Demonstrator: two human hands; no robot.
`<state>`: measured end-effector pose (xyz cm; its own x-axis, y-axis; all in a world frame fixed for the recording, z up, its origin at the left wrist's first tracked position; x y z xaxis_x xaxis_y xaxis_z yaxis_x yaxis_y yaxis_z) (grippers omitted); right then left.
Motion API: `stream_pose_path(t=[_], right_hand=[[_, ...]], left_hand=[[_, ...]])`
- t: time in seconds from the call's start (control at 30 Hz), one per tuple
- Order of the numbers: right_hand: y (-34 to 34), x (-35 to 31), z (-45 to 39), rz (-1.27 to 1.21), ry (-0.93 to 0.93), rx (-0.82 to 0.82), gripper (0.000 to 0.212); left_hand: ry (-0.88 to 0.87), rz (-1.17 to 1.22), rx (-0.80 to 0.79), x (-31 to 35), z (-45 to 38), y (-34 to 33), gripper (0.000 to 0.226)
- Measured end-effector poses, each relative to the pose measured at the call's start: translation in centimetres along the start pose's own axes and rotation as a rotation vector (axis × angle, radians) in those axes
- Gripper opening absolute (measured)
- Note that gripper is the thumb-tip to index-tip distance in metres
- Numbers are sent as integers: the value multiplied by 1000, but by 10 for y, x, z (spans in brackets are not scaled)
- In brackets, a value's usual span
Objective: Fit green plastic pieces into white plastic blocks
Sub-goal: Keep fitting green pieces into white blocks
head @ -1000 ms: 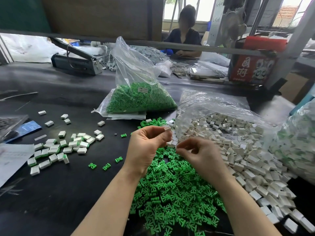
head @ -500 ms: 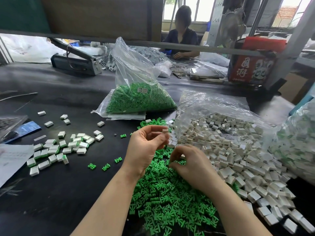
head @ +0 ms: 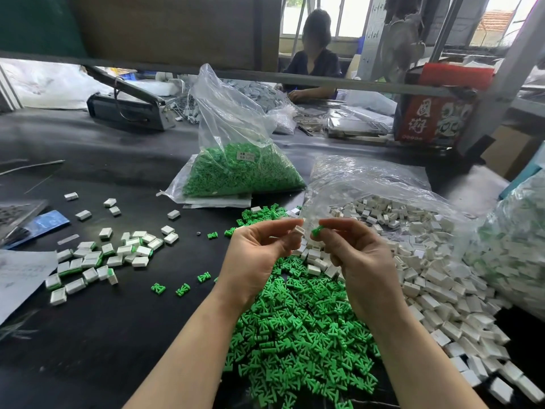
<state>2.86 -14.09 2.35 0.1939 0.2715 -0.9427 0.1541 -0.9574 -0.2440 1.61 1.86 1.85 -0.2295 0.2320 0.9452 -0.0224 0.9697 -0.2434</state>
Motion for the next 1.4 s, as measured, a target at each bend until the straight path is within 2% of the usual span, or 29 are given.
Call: stream_pose_path(t=[0.17, 0.3, 0.53, 0.8, 1.07, 1.2, 1.33, 1.4], right_hand=[[4, 4, -1, -47, -37, 17, 23], [2, 4, -2, -54, -16, 31, 22], [-1, -1, 2, 132, 109, 73, 22], [-2, 1, 3, 234, 196, 111, 14], [-7, -1, 4, 378, 285, 55, 14], [-8, -3, 5, 477, 343, 28, 17], [-7, 1, 4, 392, 242, 10, 16], [-9, 5, 3, 490, 194, -12, 7]], left_hand=[[-5, 1, -20, 1, 1, -1, 28], [-9, -62, -22, 0, 1, -2, 16], [-26, -99, -33, 3, 3, -4, 16], [-33, -118, -34, 3, 3, -3, 12], [-82, -157, -15, 3, 3, -1, 21], [-107, -216, -26, 3, 2, 2, 12], [-121, -194, -29, 4, 2, 2, 13], [-128, -181, -34, 4, 2, 0, 14]])
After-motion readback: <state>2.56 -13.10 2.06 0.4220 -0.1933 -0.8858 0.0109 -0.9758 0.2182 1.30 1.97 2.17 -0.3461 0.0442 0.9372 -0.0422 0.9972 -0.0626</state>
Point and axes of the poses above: each hand's wrist, its own z-axis away from the middle knuckle, its own y-axis out of the back of the hand, x = y × z, the point moved 4 cm from there along -z, towards the middle knuckle, and after that the axes turned 2 degrees about -y, right-handed, at the moved point
